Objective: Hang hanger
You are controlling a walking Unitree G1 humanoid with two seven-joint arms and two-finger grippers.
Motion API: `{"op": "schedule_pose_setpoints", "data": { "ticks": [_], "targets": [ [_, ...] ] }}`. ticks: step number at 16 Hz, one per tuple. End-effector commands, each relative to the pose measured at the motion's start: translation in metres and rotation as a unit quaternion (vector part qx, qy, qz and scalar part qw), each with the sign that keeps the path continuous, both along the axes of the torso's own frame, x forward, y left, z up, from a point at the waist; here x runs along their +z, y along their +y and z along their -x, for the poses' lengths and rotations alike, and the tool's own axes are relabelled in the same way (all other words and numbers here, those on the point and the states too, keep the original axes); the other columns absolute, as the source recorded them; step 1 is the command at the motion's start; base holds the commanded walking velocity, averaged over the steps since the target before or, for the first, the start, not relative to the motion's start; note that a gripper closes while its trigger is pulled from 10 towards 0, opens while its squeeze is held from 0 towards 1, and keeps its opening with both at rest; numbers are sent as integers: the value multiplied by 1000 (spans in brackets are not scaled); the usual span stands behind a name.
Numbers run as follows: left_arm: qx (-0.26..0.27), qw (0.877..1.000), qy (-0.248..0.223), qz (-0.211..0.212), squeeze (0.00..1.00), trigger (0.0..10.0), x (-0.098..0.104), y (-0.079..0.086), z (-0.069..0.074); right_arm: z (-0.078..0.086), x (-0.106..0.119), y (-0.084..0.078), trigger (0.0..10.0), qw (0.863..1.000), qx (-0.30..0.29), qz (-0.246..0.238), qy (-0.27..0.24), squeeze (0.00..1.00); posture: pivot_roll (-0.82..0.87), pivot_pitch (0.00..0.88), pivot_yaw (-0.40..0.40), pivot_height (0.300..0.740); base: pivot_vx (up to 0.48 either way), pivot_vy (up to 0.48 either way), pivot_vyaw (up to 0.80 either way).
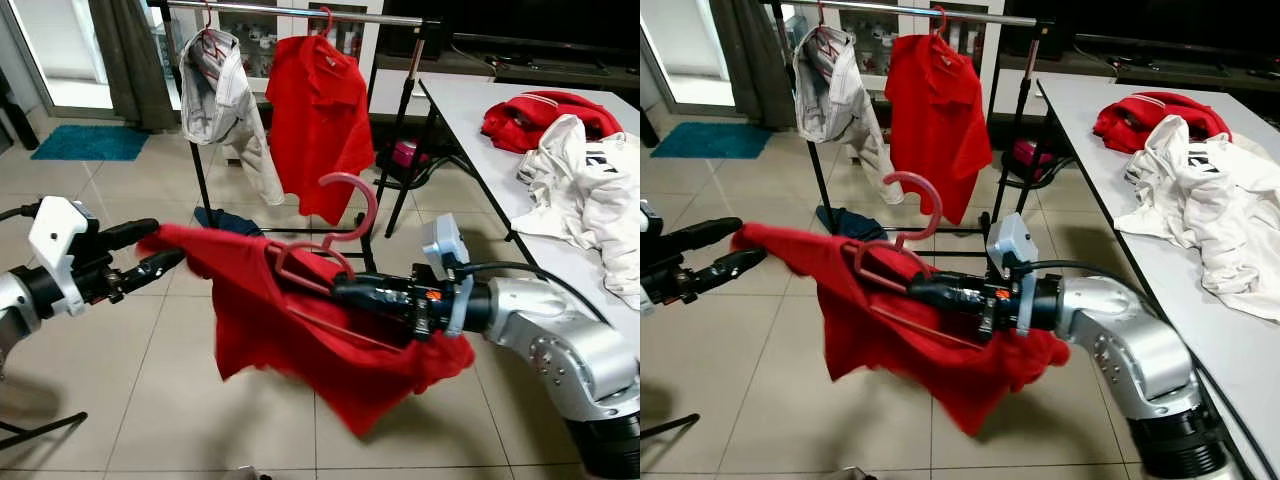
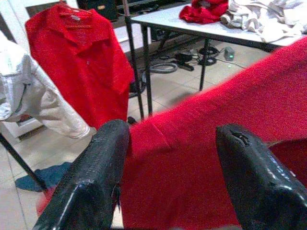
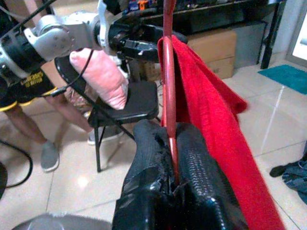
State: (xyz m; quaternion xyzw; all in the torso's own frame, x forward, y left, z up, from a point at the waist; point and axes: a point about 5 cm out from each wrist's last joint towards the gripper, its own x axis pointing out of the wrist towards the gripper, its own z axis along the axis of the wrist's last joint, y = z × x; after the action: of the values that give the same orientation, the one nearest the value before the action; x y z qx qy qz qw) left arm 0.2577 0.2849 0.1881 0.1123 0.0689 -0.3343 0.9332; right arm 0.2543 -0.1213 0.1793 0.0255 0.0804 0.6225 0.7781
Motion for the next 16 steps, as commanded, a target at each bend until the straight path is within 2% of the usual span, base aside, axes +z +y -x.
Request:
{"op": "schedule_pose_setpoints", "data": {
  "ticks": [1,7,8,9,10,11,12,16],
  "targets": [
    [-19,1000,0,-9,0,10000,5,-1,-3,2,9,4,10000,999,31,-6,-10,0,-49,0,-26,727,0,0,0],
    [4,1000,12,-28,0,10000,-3,12,-2,5,11,1,10000,998,58,-13,-1,0,-47,0,-27,727,0,0,0],
    [6,999,17,-31,0,7490,-6,14,-1,6,12,1,10000,998,61,-14,0,0,-47,0,-27,727,0,0,0],
    [1,999,24,-33,0,4235,-8,14,0,6,13,1,10000,998,64,-17,1,0,-47,0,-27,727,0,0,0],
    [-5,999,34,-34,0,2157,-11,14,1,6,13,0,10000,998,64,-18,1,0,-47,0,-25,727,0,0,0],
    [-8,998,41,-37,0,1529,-13,14,3,6,14,0,10000,998,64,-19,0,0,-47,0,-25,727,0,0,0],
    [-12,998,49,-43,0,0,-18,13,6,5,15,-1,10000,998,63,-21,-1,0,-50,0,-23,727,0,0,0],
    [-5,997,57,-55,0,0,-25,16,7,5,18,-2,10000,998,63,-30,-1,0,-49,0,-26,727,0,0,0]
  ]
}}
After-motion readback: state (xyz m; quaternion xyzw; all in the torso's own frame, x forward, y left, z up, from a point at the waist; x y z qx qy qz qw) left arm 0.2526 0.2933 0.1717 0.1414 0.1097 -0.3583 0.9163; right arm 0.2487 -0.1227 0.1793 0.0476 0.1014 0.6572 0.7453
